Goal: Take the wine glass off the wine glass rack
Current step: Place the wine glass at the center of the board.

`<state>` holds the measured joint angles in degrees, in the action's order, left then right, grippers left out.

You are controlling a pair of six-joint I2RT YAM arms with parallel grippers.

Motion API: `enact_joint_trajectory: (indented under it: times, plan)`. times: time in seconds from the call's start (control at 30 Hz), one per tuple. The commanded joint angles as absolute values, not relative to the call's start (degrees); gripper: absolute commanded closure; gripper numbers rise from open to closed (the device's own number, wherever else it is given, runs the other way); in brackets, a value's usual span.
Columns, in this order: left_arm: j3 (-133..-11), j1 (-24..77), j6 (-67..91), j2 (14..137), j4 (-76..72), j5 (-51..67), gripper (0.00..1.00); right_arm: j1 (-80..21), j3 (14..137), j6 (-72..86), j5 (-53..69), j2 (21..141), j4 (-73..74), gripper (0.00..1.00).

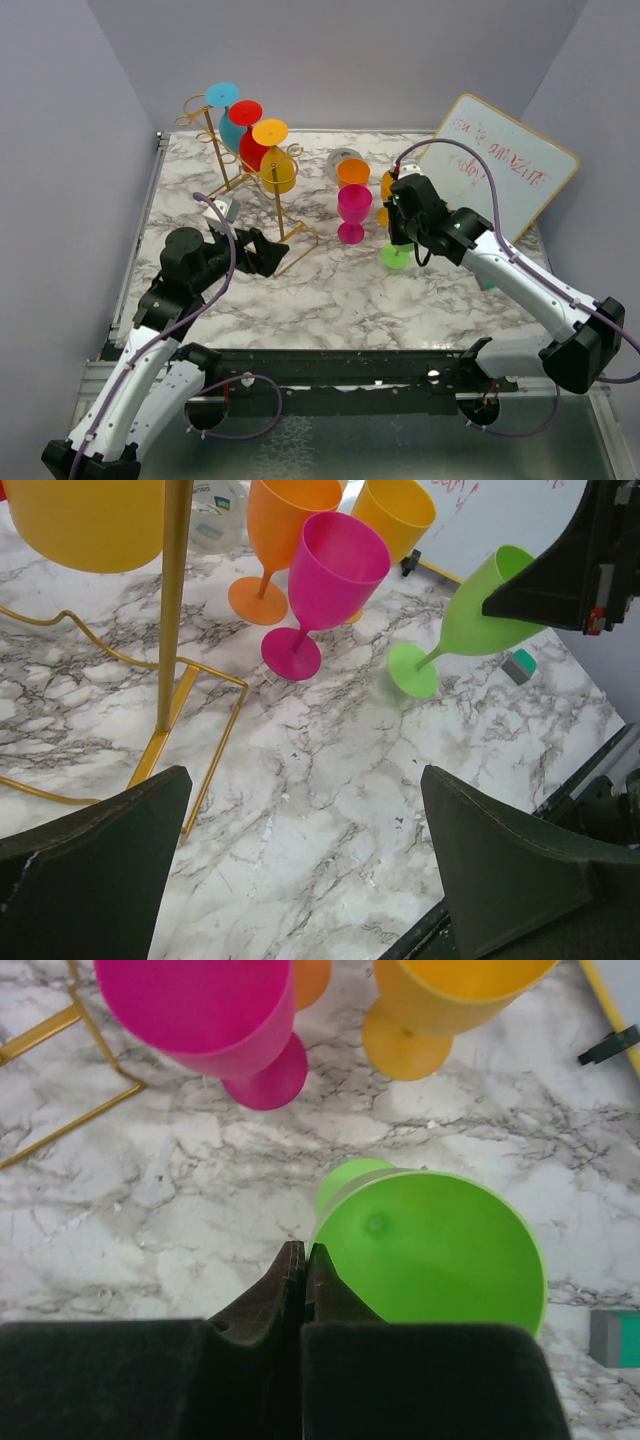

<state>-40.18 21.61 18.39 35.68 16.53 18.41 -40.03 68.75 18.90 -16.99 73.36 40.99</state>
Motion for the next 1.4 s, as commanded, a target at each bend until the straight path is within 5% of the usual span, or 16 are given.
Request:
enact_joint_trajectory:
  times: [0.0,1.37]
  plan:
    - [-42.85,21.62,18.06,35.2,18.93,16.49,0.01,-38.43,71.71,16.39,-23.24,76.82,36.74,0.99]
    - [-41.52,21.62,16.65,31.82,19.16,19.58,0.01,-31.07,78.79,11.03,-10.11,91.87,34.83,0.96]
